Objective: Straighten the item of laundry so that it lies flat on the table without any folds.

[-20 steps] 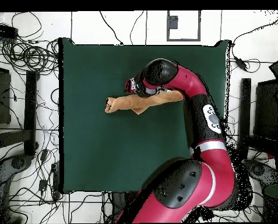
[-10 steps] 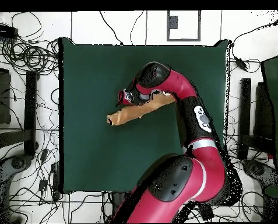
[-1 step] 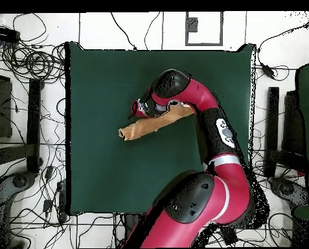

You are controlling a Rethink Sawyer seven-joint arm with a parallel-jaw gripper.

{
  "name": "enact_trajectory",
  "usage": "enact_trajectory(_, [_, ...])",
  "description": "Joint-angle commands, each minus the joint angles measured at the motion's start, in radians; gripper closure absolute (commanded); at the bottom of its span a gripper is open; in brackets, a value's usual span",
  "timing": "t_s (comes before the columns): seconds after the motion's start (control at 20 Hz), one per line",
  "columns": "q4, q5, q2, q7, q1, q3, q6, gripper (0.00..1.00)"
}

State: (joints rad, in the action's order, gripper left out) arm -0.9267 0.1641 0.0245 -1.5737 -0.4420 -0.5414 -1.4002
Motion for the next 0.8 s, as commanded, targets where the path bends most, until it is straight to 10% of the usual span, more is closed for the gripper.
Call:
enact_trajectory(0.05, [-0.226,0.101,0.135,-0.181,0.06,0.149,0.189,0.0])
enact_trajectory(0.35, [-0.432,0.181,0.385,-0.274,0.112,0.262,0.443,0.0])
enact_trajectory(0.8, [-0.538,0.142,0.468,-0.294,0.18,0.35,0.537,0.0])
